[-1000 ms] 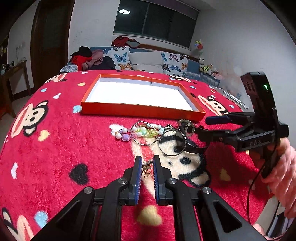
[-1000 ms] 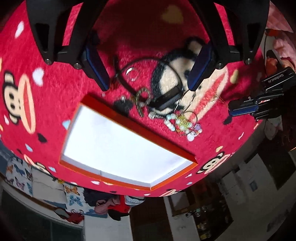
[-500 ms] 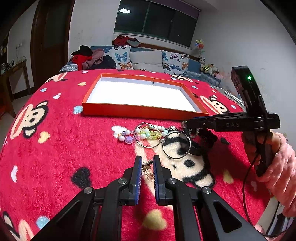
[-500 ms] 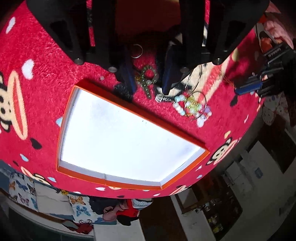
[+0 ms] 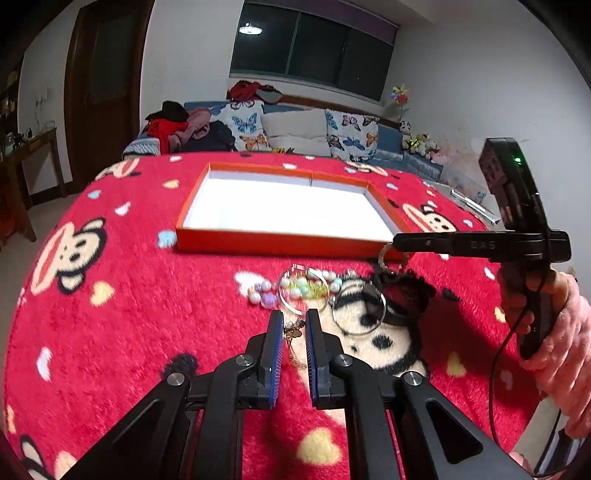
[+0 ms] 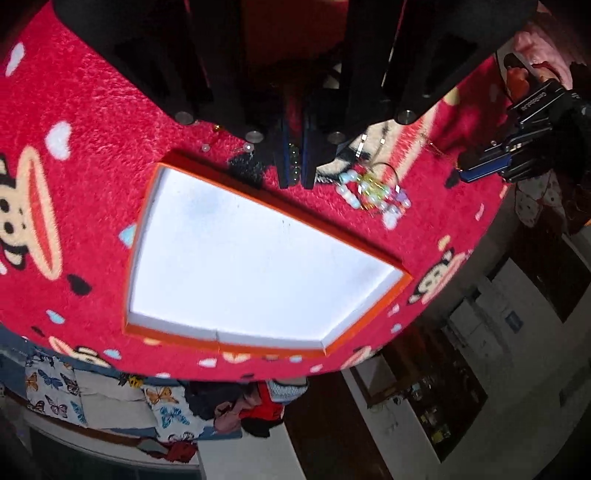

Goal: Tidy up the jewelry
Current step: 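Carry the gold charm into the tray and open the left gripper while the right releases the green bracelet there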

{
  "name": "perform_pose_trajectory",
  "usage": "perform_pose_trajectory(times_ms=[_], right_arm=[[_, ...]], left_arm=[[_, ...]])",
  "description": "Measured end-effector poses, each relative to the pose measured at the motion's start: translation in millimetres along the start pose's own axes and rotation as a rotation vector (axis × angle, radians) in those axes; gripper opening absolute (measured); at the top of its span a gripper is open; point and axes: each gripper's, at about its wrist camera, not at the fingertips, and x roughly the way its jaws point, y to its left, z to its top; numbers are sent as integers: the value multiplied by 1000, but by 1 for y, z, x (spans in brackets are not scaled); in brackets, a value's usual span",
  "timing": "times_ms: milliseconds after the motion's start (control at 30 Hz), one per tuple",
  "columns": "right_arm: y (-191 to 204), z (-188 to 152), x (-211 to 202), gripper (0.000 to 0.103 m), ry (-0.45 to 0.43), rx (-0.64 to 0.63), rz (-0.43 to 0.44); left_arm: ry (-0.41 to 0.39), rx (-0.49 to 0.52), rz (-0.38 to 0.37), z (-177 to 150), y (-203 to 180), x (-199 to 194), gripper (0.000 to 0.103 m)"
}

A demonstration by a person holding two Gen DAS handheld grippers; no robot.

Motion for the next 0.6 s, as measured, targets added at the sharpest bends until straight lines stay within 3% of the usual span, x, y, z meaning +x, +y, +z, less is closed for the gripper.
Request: perform_pose_trajectory(times_ms=[167,400,600], right_arm=[[2,12,-21,7,-61,-3,5],[-2,36,-42,7,-139,-4,1],[-13,54,-45,7,-187,12,-19]], left_arm=[[-43,32,0,25,0,-13,12],[-140,60,-21,84,8,-34,12],[-172,107,-10,134,13,-24,12]])
